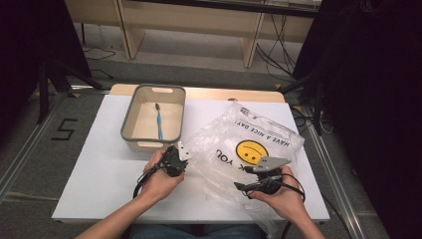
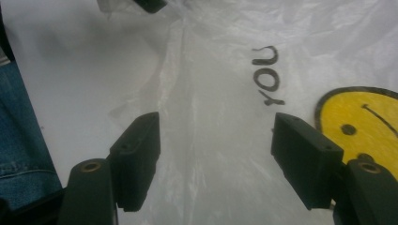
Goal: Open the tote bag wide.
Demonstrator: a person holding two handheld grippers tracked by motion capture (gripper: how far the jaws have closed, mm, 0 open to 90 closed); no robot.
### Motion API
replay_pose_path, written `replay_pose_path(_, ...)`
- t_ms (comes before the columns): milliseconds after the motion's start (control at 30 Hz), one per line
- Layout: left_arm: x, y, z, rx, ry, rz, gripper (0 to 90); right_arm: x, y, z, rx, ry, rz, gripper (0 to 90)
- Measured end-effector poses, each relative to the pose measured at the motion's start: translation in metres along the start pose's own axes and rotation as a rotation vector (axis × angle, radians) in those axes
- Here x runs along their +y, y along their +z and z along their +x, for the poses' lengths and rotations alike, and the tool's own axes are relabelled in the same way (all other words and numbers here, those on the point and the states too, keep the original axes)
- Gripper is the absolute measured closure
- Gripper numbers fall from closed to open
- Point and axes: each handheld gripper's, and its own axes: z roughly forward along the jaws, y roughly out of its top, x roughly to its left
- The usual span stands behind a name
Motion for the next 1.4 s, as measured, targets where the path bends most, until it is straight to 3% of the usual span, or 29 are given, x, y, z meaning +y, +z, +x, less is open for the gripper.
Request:
replay_pose_path(133, 0.001, -0.003, 0.001, 0.008, -0.003, -0.017, 88.4, 0.005, 0.02, 0.002, -0.018, -0.053, 0.108, 37.4)
replay_pose_path(200, 0.0, -0.003, 0.002, 0.01, -0.003, -0.017, 88.3, 0.005, 0.025, -0.001, -0.032, -0.064, 0.152, 51.9)
replay_pose_path(300, 0.0, -0.003, 0.003, 0.005, 0.0, -0.026, 85.5, 0.007, 0.025, -0.004, -0.07, -0.027, 0.13, 76.6)
replay_pose_path(367, 0.002, -0.007, 0.001, 0.009, 0.015, -0.072, 77.3, 0.009, 0.023, -0.006, -0.104, -0.02, 0.112, 88.4)
replay_pose_path(467, 0.007, -0.018, -0.003, 0.032, 0.061, -0.141, 52.2, 0.013, 0.019, -0.01, -0.14, 0.017, 0.078, 90.0)
replay_pose_path(533, 0.013, -0.027, -0.009, 0.023, 0.065, -0.189, 45.0, 0.017, 0.019, -0.011, -0.162, 0.033, 0.052, 90.0)
replay_pose_path(700, 0.023, -0.041, -0.027, -0.026, 0.078, -0.254, 42.3, 0.025, 0.02, -0.012, -0.2, 0.082, 0.002, 90.0)
replay_pose_path(733, 0.026, -0.042, -0.037, -0.077, 0.086, -0.265, 44.8, 0.026, 0.021, -0.012, -0.209, 0.088, -0.008, 90.0)
replay_pose_path(767, 0.026, -0.042, -0.037, -0.077, 0.086, -0.265, 49.1, 0.026, 0.021, -0.012, -0.209, 0.088, -0.008, 90.0)
replay_pose_path(800, 0.027, -0.038, -0.047, -0.119, 0.112, -0.254, 55.4, 0.03, 0.022, -0.012, -0.221, 0.101, -0.03, 90.0)
replay_pose_path(833, 0.027, -0.038, -0.047, -0.119, 0.112, -0.254, 62.2, 0.031, 0.022, -0.012, -0.223, 0.104, -0.038, 90.0)
replay_pose_path(867, 0.027, -0.028, -0.057, -0.172, 0.126, -0.211, 67.5, 0.033, 0.022, -0.013, -0.224, 0.107, -0.048, 90.0)
replay_pose_path(900, 0.027, -0.028, -0.057, -0.172, 0.126, -0.211, 71.9, 0.035, 0.022, -0.012, -0.226, 0.121, -0.058, 90.0)
replay_pose_path(933, 0.028, -0.014, -0.066, -0.201, 0.153, -0.158, 76.1, 0.037, 0.022, -0.012, -0.229, 0.124, -0.065, 90.0)
replay_pose_path(967, 0.028, -0.014, -0.066, -0.201, 0.153, -0.158, 79.1, 0.039, 0.022, -0.012, -0.232, 0.129, -0.074, 90.0)
replay_pose_path(1000, 0.028, 0.001, -0.073, -0.212, 0.155, -0.123, 81.4, 0.041, 0.022, -0.012, -0.235, 0.138, -0.08, 90.0)
replay_pose_path(1200, 0.028, 0.031, -0.081, -0.165, 0.194, -0.052, 86.6, 0.053, 0.017, -0.012, -0.277, 0.146, -0.145, 90.0)
replay_pose_path(1300, 0.027, 0.035, -0.082, -0.148, 0.204, -0.046, 87.1, 0.059, 0.013, -0.013, -0.287, 0.136, -0.182, 90.0)
replay_pose_path(1400, 0.024, 0.04, -0.085, -0.124, 0.247, -0.02, 87.0, 0.064, 0.009, -0.013, -0.312, 0.13, -0.223, 90.0)
